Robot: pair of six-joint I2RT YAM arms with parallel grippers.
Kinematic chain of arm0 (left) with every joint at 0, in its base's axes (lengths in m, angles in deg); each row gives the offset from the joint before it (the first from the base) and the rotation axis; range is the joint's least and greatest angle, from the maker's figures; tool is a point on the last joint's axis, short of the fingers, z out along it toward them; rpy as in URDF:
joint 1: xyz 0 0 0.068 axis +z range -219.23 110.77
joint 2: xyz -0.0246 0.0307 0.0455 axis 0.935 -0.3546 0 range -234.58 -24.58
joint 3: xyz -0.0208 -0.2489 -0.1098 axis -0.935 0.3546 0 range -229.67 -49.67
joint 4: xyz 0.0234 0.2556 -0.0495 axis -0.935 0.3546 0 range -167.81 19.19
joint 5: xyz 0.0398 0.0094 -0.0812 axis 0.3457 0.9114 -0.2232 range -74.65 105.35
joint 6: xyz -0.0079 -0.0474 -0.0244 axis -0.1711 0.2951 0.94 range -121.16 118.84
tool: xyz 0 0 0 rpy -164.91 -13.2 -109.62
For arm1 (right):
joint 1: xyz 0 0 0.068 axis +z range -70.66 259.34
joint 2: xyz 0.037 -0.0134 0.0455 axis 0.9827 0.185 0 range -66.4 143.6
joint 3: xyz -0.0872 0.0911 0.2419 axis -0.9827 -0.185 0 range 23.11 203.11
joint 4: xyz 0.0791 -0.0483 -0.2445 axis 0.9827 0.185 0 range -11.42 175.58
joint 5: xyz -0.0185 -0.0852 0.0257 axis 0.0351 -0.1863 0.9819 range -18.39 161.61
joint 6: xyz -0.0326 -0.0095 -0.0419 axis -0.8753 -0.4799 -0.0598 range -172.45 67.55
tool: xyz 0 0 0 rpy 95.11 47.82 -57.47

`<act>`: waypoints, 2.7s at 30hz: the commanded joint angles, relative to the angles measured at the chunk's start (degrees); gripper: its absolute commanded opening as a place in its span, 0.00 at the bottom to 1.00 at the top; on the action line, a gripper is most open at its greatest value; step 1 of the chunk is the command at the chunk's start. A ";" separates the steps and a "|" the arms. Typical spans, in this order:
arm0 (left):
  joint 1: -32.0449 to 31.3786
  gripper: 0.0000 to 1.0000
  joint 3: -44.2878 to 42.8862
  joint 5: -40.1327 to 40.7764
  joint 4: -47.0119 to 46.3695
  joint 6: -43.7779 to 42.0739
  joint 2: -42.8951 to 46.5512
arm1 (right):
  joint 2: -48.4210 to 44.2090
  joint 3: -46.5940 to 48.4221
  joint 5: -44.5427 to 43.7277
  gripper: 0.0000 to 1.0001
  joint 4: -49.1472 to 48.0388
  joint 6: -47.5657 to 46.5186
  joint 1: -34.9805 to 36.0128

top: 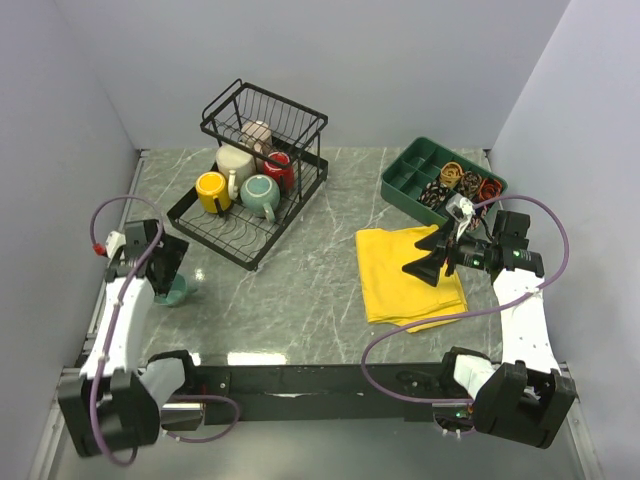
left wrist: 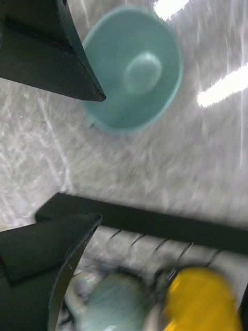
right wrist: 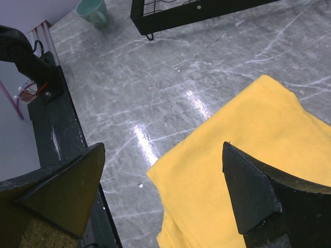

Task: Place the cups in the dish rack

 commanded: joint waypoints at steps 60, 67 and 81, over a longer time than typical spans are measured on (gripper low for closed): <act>4.70 0.01 6.86 -47.60 -35.67 13.05 17.60 | 9.52 14.08 -0.07 1.00 23.42 -22.56 3.76; -5.48 0.01 1.34 -57.80 -44.30 11.83 14.88 | 20.53 39.05 -3.94 1.00 38.33 -21.77 18.16; -22.98 0.01 3.35 -62.21 -69.60 19.03 9.61 | 13.60 36.00 -23.71 1.00 -7.36 35.55 42.61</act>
